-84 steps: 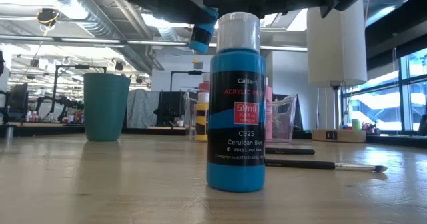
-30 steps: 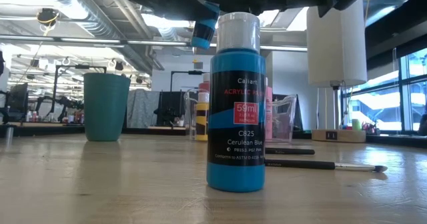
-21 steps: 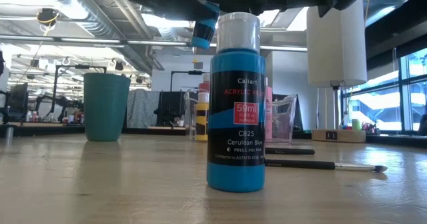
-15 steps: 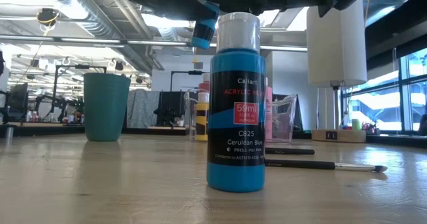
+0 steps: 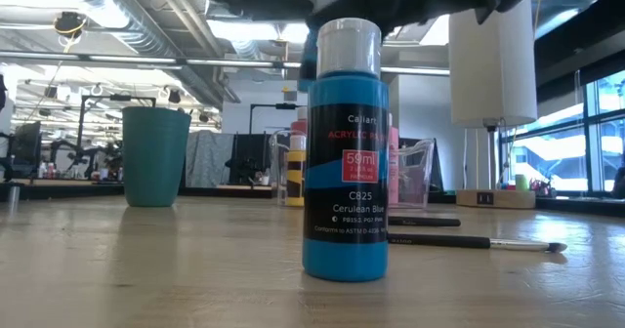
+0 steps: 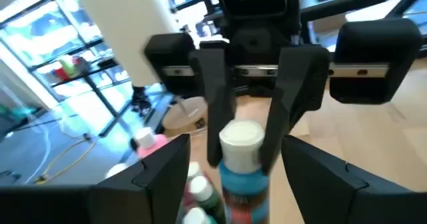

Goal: Pick & Place Paint Supplies
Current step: Put the blue paint bottle into the transparent bin

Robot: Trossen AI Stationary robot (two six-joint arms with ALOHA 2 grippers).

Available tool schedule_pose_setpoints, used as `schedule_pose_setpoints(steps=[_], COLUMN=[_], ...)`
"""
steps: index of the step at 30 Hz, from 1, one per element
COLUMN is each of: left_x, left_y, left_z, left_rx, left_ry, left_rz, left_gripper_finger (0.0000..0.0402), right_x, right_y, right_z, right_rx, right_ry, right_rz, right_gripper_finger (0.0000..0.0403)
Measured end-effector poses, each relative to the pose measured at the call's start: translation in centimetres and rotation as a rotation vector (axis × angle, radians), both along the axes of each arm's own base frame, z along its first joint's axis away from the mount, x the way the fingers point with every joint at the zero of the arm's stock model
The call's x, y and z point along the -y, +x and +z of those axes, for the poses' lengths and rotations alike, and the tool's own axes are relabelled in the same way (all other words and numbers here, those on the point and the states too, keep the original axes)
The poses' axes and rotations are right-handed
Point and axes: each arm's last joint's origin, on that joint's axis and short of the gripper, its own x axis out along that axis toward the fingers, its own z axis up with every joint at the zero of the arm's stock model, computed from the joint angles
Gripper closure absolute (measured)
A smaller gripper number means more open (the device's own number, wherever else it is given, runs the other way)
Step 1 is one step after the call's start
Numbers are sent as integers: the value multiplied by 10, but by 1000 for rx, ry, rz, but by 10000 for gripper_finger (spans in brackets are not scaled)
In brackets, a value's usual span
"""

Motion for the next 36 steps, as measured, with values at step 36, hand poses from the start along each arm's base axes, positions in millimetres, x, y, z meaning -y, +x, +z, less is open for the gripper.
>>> schedule_pose_setpoints(steps=[36], left_x=[9], left_y=[-91], left_z=[51], left_rx=[-33], left_ry=[194], left_rz=[345], left_gripper_finger=[169], right_x=[-13], right_y=[-158], right_z=[84], right_rx=[-14], right_ry=[323], right_rz=[-353], right_gripper_finger=[285])
